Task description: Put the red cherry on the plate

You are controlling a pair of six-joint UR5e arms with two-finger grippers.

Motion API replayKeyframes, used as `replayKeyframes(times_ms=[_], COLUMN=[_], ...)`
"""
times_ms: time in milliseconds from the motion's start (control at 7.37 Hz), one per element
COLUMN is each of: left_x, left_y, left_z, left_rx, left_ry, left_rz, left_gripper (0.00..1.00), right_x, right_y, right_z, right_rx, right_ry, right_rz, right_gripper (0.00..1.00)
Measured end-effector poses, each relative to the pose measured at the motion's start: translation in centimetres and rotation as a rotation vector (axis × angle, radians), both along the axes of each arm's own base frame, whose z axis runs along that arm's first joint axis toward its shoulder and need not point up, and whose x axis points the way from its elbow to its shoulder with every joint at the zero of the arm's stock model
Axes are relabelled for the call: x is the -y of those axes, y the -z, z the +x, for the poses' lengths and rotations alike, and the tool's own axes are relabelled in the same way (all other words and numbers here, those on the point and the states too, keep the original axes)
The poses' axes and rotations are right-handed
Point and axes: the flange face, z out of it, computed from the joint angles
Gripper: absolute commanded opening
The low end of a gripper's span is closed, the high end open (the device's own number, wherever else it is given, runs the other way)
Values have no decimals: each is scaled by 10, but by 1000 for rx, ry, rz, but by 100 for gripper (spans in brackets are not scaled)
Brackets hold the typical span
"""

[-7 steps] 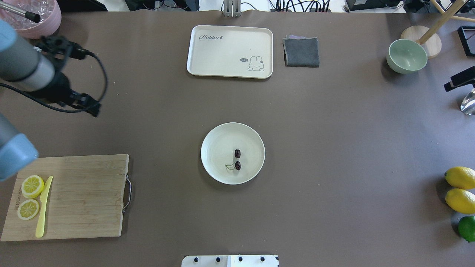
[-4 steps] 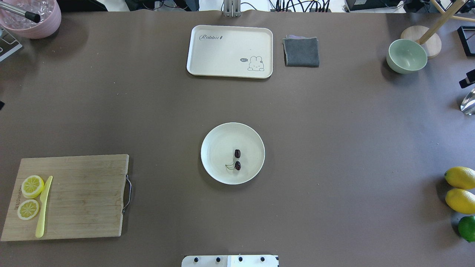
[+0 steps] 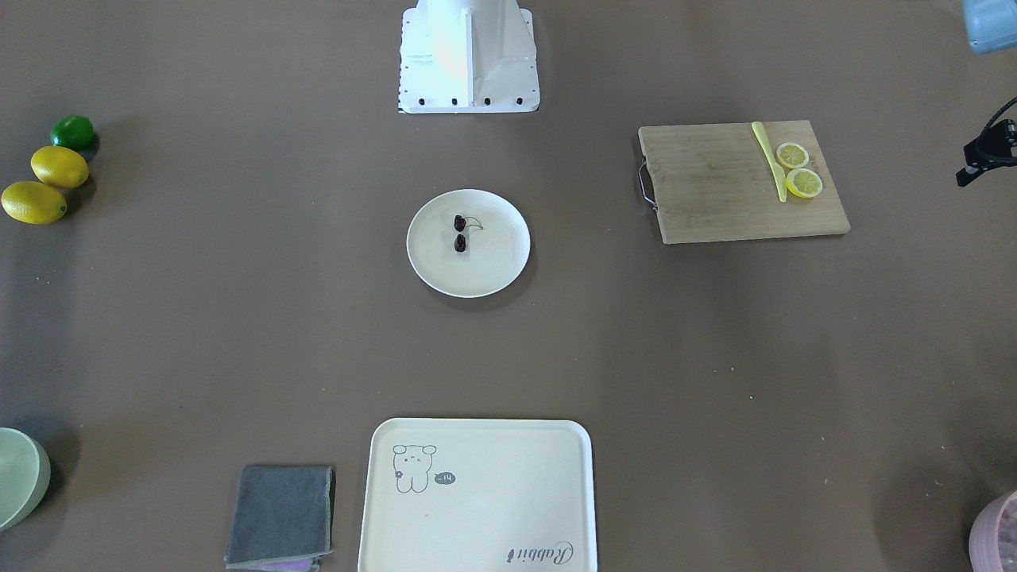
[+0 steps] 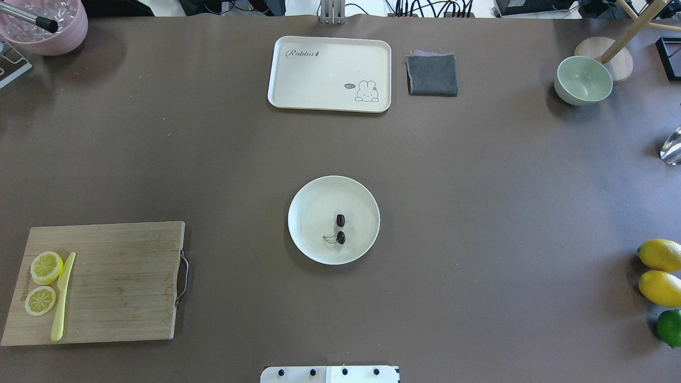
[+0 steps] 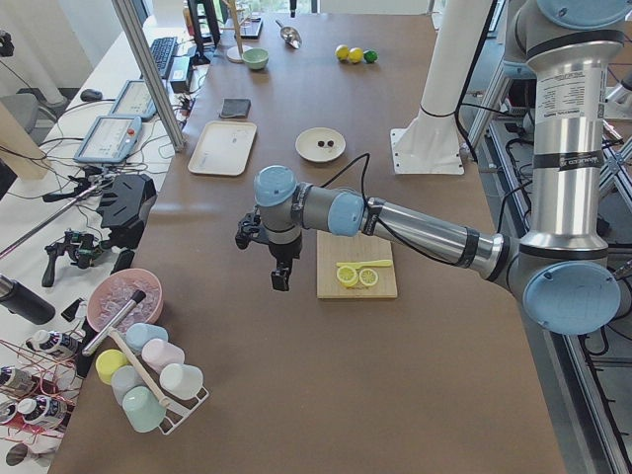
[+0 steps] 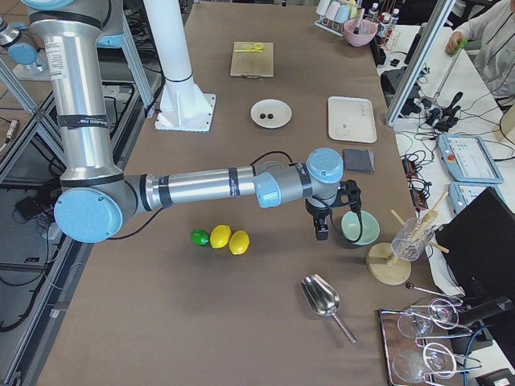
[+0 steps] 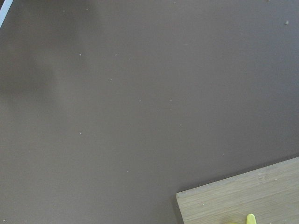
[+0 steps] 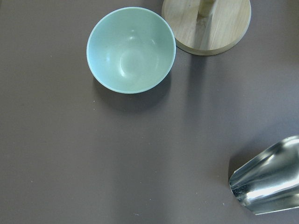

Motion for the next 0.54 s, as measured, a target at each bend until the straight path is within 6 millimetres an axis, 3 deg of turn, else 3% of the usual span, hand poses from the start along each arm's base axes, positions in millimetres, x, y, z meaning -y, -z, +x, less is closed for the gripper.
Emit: replayKeyframes(times_ms=[543], left_x=[-6], left_y=[-22], left_z=[-18], left_rx=[2], left_ry=[8], left_rz=[-17], left_gripper=[97], right_x=[1], right_y=[8], right_z=[0], right_rx=[5], right_ry=[1], right_rz=[20], right_gripper=[100])
